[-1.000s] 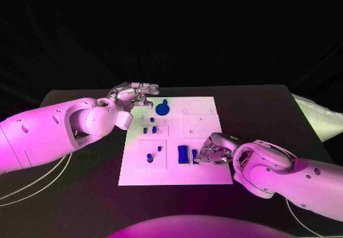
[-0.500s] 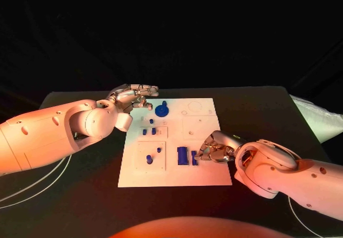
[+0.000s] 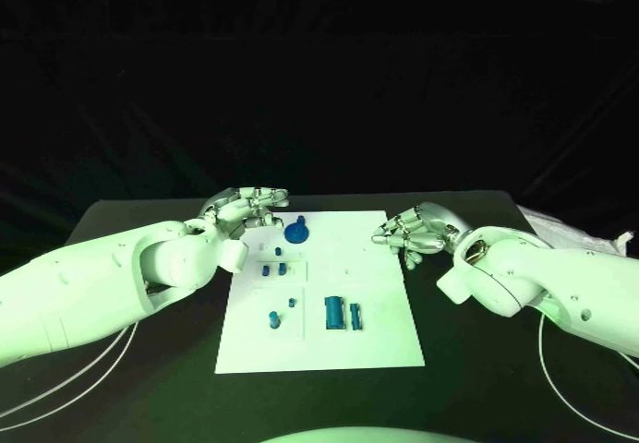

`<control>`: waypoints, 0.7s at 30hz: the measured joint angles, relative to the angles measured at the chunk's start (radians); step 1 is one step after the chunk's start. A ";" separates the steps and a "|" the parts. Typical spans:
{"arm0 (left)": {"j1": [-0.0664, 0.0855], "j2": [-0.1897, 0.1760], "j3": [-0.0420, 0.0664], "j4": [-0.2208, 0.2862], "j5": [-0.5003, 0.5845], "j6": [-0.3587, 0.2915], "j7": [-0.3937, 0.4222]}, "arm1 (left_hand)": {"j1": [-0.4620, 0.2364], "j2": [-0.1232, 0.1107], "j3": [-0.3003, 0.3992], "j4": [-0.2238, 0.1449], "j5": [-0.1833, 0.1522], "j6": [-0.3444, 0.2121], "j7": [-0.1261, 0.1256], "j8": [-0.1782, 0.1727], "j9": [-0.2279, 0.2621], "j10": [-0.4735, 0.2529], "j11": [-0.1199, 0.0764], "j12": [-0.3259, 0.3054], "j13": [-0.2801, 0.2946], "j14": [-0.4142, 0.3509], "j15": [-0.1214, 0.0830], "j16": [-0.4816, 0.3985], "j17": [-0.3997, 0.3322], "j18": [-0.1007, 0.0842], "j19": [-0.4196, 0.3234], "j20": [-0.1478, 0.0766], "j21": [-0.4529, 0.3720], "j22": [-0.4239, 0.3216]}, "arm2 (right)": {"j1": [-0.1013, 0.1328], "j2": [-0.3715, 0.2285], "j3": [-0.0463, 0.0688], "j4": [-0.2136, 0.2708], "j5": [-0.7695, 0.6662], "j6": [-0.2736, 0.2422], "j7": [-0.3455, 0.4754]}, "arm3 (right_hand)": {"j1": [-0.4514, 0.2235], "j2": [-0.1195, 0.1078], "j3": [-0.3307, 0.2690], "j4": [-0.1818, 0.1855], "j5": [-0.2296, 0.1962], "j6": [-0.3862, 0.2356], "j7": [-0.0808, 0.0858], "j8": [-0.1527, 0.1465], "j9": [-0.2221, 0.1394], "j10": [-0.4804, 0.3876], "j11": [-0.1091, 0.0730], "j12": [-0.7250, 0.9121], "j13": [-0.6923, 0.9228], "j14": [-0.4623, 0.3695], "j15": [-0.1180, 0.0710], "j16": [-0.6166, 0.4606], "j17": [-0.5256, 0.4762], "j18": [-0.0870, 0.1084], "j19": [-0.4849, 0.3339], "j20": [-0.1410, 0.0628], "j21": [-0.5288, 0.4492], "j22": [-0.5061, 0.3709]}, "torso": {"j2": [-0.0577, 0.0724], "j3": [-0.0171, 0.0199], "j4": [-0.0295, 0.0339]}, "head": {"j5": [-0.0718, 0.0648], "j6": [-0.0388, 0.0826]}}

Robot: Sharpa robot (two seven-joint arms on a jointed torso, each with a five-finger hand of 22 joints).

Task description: Assemble the parts on the task board

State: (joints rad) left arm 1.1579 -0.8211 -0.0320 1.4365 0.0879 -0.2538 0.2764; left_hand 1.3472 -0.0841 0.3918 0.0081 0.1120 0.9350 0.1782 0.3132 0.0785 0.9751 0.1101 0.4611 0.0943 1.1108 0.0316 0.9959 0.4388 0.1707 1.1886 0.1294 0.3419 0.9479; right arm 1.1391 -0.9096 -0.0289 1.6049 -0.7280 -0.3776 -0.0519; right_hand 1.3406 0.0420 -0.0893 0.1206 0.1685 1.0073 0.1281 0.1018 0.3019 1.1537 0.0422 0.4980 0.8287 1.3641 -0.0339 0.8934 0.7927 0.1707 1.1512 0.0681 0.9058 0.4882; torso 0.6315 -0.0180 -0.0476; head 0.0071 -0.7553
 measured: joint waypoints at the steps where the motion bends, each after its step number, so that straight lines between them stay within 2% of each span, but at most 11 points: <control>1: -0.003 0.006 0.000 -0.009 0.005 -0.010 0.012 | 0.000 0.000 -0.003 0.003 0.000 0.006 -0.002 0.000 -0.001 0.007 -0.001 0.000 -0.004 -0.020 0.001 -0.023 -0.014 0.000 -0.019 0.001 -0.016 -0.010 | 0.004 0.011 0.000 -0.027 0.045 0.004 0.031 | 0.014 0.004 0.003 -0.008 -0.003 -0.006 0.005 -0.004 -0.002 -0.015 0.005 -0.024 -0.025 -0.025 0.005 -0.088 -0.074 0.000 -0.010 0.006 -0.039 -0.030 | -0.007 -0.0022 0.0005 | -0.001 0.008; 2: -0.007 0.012 0.000 -0.019 0.011 -0.020 0.024 | 0.000 0.000 -0.004 0.004 0.000 0.009 -0.002 0.000 -0.003 0.010 -0.003 0.000 -0.009 -0.042 0.001 -0.056 -0.034 0.000 -0.042 0.002 -0.037 -0.025 | 0.007 0.023 0.000 -0.056 0.091 0.008 0.062 | 0.028 0.018 0.010 -0.021 -0.012 -0.009 0.007 -0.005 -0.003 -0.030 0.010 -0.058 -0.064 -0.037 0.009 -0.166 -0.127 0.000 -0.014 0.011 -0.090 -0.065 | -0.013 -0.0035 0.0012 | -0.003 0.015; 4: -0.013 0.027 0.001 -0.044 0.024 -0.039 0.050 | -0.003 -0.003 0.001 0.009 0.000 0.009 -0.002 -0.002 -0.009 0.014 0.001 -0.013 -0.019 -0.079 0.007 -0.123 -0.070 0.000 -0.085 0.008 -0.074 -0.053 | 0.012 0.049 0.000 -0.121 0.189 0.022 0.130 | 0.043 0.029 0.017 -0.033 -0.016 0.001 0.007 -0.005 -0.006 -0.036 0.013 -0.098 -0.115 -0.037 0.009 -0.235 -0.164 0.000 -0.013 0.012 -0.142 -0.101 | -0.024 -0.0064 0.0023 | -0.006 0.027; 7: -0.023 0.047 0.001 -0.082 0.043 -0.055 0.077 | -0.013 -0.013 0.022 0.030 0.000 -0.006 0.002 -0.042 -0.013 0.047 0.014 -0.085 -0.031 -0.113 0.021 -0.328 -0.164 0.000 -0.176 0.032 -0.171 -0.137 | 0.015 0.086 0.001 -0.210 0.305 0.046 0.212 | 0.072 0.043 0.037 -0.056 -0.040 0.006 0.010 -0.017 -0.021 -0.076 0.031 -0.206 -0.227 -0.100 0.036 -0.370 -0.226 0.000 -0.048 0.035 -0.248 -0.165 | -0.039 -0.0090 0.0041 | -0.010 0.051; 9: -0.029 0.060 0.001 -0.109 0.054 -0.061 0.089 | -0.018 -0.018 0.031 0.039 0.000 -0.006 0.002 -0.067 -0.013 0.065 0.018 -0.140 -0.032 -0.115 0.045 -0.442 -0.210 0.000 -0.208 0.047 -0.221 -0.192 | 0.016 0.109 0.001 -0.263 0.365 0.063 0.256 | 0.087 0.047 0.051 -0.070 -0.045 0.006 0.024 -0.031 -0.035 -0.088 0.044 -0.269 -0.310 -0.159 0.058 -0.473 -0.281 0.000 -0.095 0.055 -0.333 -0.214 | -0.049 -0.0091 0.0051 | -0.013 0.066; 11: -0.035 0.075 0.001 -0.137 0.065 -0.064 0.100 | -0.019 -0.019 0.038 0.046 0.000 -0.006 0.002 -0.089 -0.013 0.078 0.020 -0.192 -0.032 -0.110 0.061 -0.530 -0.243 0.000 -0.232 0.066 -0.263 -0.247 | 0.017 0.132 0.001 -0.315 0.418 0.082 0.298 | 0.089 0.050 0.061 -0.080 -0.045 0.005 0.037 -0.038 -0.052 -0.073 0.062 -0.317 -0.394 -0.189 0.076 -0.565 -0.341 0.000 -0.123 0.076 -0.414 -0.264 | -0.058 -0.0093 0.0062 | -0.015 0.076; 14: -0.041 0.089 0.001 -0.165 0.077 -0.066 0.111 | -0.024 -0.024 0.035 0.051 0.000 -0.001 0.003 -0.121 -0.013 0.088 0.029 -0.266 -0.032 -0.119 0.083 -0.651 -0.288 0.000 -0.283 0.093 -0.278 -0.336 | 0.017 0.157 0.002 -0.375 0.471 0.108 0.346 | 0.087 0.048 0.076 -0.095 -0.045 0.011 0.044 -0.038 -0.085 -0.056 0.083 -0.371 -0.530 -0.214 0.101 -0.694 -0.441 0.000 -0.132 0.111 -0.534 -0.340 | -0.070 -0.0091 0.0079 | -0.017 0.088; 16: -0.042 0.092 0.001 -0.174 0.081 -0.066 0.117 | -0.023 -0.024 0.028 0.054 0.000 0.005 0.006 -0.143 -0.013 0.088 0.035 -0.308 -0.032 -0.129 0.094 -0.716 -0.314 0.000 -0.323 0.109 -0.278 -0.397 | 0.018 0.167 0.002 -0.398 0.491 0.119 0.368 | 0.078 0.038 0.085 -0.112 -0.045 0.007 0.047 -0.038 -0.104 -0.055 0.087 -0.387 -0.592 -0.215 0.113 -0.744 -0.488 0.000 -0.122 0.121 -0.585 -0.373 | -0.074 -0.0079 0.0090 | -0.018 0.094; 17: -0.042 0.093 0.001 -0.176 0.083 -0.066 0.118 | -0.031 -0.024 0.021 0.049 0.000 0.003 0.005 -0.150 -0.016 0.079 0.039 -0.319 -0.034 -0.139 0.097 -0.734 -0.322 0.000 -0.341 0.110 -0.282 -0.418 | 0.018 0.170 0.003 -0.405 0.497 0.122 0.374 | 0.067 0.036 0.089 -0.118 -0.045 -0.002 0.044 -0.038 -0.112 -0.054 0.087 -0.391 -0.612 -0.216 0.115 -0.758 -0.505 0.000 -0.121 0.124 -0.602 -0.384 | -0.075 -0.0068 0.0091 | -0.017 0.096; 18: -0.042 0.092 0.001 -0.176 0.083 -0.067 0.118 | -0.073 -0.023 0.006 0.043 -0.002 -0.026 -0.001 -0.156 -0.023 0.044 0.036 -0.326 -0.041 -0.170 0.094 -0.747 -0.328 0.000 -0.370 0.103 -0.290 -0.439 | 0.019 0.169 0.003 -0.403 0.497 0.122 0.374 | 0.021 0.029 0.091 -0.121 -0.047 -0.033 0.039 -0.045 -0.121 -0.082 0.084 -0.395 -0.629 -0.248 0.110 -0.769 -0.521 0.000 -0.149 0.122 -0.619 -0.392 | -0.075 -0.0067 0.0094 | -0.017 0.097; 21: -0.042 0.090 0.001 -0.171 0.083 -0.070 0.117 | -0.215 -0.010 -0.038 0.025 -0.017 -0.127 -0.020 -0.175 -0.043 -0.069 0.019 -0.342 -0.061 -0.274 0.080 -0.776 -0.341 -0.001 -0.461 0.079 -0.308 -0.497 | 0.017 0.165 0.003 -0.394 0.497 0.118 0.373 | -0.146 0.002 0.091 -0.121 -0.063 -0.151 0.019 -0.068 -0.144 -0.210 0.068 -0.419 -0.657 -0.382 0.081 -0.787 -0.557 -0.001 -0.270 0.098 -0.656 -0.423 | -0.075 -0.0067 0.0105 | -0.017 0.098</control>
State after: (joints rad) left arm 1.1156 -0.7308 -0.0308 1.2657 0.1705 -0.3240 0.3930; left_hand 1.1323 -0.0940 0.3534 0.0330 0.0948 0.8084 0.1581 0.1385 0.0356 0.9062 0.1289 0.1189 0.0336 0.8367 0.1115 0.2200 0.0981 0.1695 0.7277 0.2082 0.0336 0.4505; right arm 1.1561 -0.7443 -0.0262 1.2112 -0.2306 -0.2600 0.3209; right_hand 1.1946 0.0445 0.0020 -0.0005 0.1053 0.8558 0.1466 0.0341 0.1579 0.9433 0.1101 0.0786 0.1717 0.9825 0.0466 0.1068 0.2353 0.1700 0.8812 0.1661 0.2497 0.0655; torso 0.5565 -0.0247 -0.0370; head -0.0099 -0.6574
